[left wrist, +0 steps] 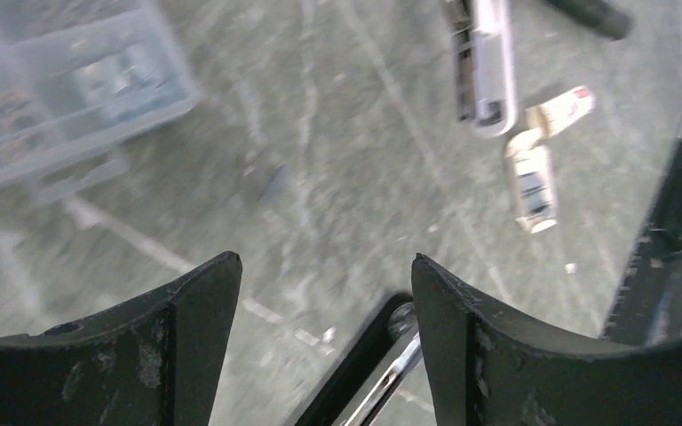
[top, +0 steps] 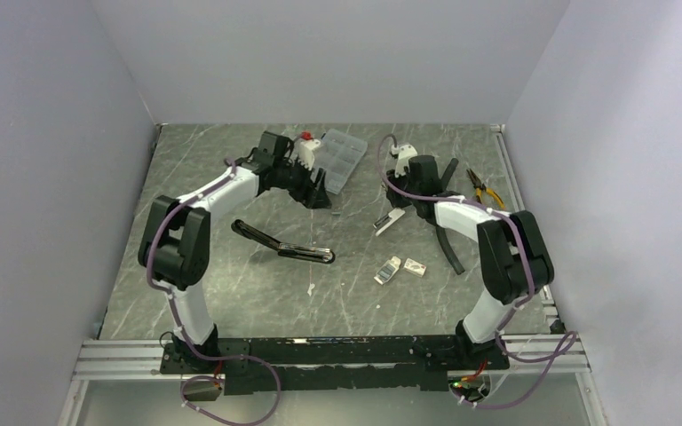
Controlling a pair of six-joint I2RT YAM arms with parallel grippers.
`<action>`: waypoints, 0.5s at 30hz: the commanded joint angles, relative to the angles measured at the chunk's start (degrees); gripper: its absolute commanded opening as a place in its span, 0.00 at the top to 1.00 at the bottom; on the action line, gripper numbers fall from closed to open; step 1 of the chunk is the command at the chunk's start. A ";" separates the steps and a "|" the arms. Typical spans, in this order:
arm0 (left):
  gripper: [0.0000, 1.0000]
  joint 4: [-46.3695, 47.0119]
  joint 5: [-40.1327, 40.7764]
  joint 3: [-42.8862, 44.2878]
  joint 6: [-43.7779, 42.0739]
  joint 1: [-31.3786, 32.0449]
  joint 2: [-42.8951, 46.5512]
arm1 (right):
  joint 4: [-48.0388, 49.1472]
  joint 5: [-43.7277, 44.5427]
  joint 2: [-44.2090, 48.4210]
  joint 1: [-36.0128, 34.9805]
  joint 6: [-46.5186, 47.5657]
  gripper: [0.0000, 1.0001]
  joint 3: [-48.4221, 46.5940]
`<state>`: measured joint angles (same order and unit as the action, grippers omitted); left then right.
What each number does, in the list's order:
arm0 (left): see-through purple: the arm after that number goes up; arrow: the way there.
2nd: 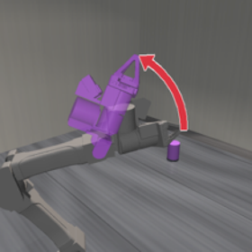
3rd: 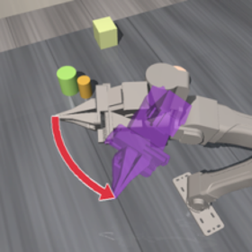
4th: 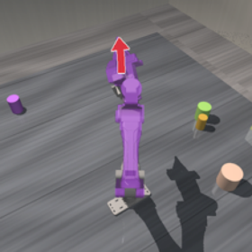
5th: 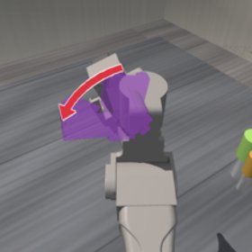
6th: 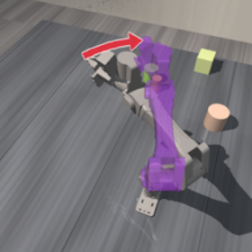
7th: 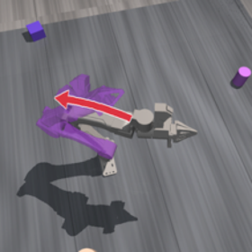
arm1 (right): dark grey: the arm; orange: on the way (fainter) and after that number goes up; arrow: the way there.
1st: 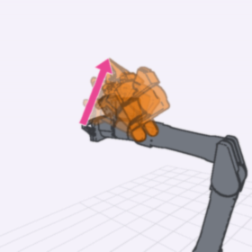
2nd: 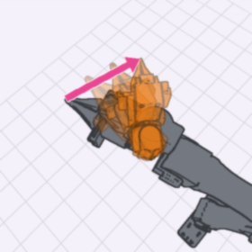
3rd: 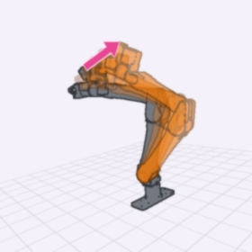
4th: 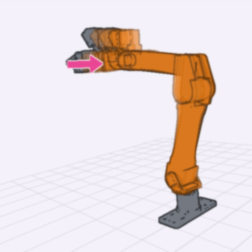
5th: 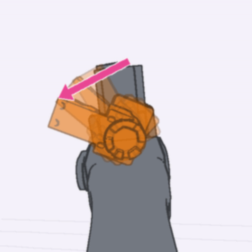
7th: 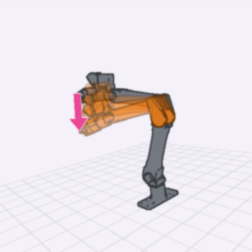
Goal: Load the staples into the stapler
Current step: Pick up the stapler from the center of the board.
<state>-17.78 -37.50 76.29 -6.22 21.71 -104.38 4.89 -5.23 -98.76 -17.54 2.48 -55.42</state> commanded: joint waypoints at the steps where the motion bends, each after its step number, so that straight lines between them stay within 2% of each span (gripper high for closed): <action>1: 0.25 2.29 -13.56 6.93 8.31 4.80 -4.33 | 13.55 -6.69 5.12 0.77 -7.43 1.00 1.08; 7: 0.23 5.61 -20.88 16.29 25.94 7.71 -13.28 | 15.71 -9.53 10.10 1.23 -9.68 1.00 2.76; 8: 0.20 6.57 -21.28 17.51 28.00 7.91 -14.40 | 15.83 -9.61 10.80 1.20 -9.74 1.00 3.09; 15: 0.19 7.54 -17.90 21.19 33.03 11.02 -17.73 | 16.15 -10.13 13.04 1.72 -10.25 1.00 3.99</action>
<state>-12.95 -54.37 93.84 20.38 31.09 -120.99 16.45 -13.74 -88.09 -16.25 -6.26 -51.72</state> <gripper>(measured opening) 0.815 0.284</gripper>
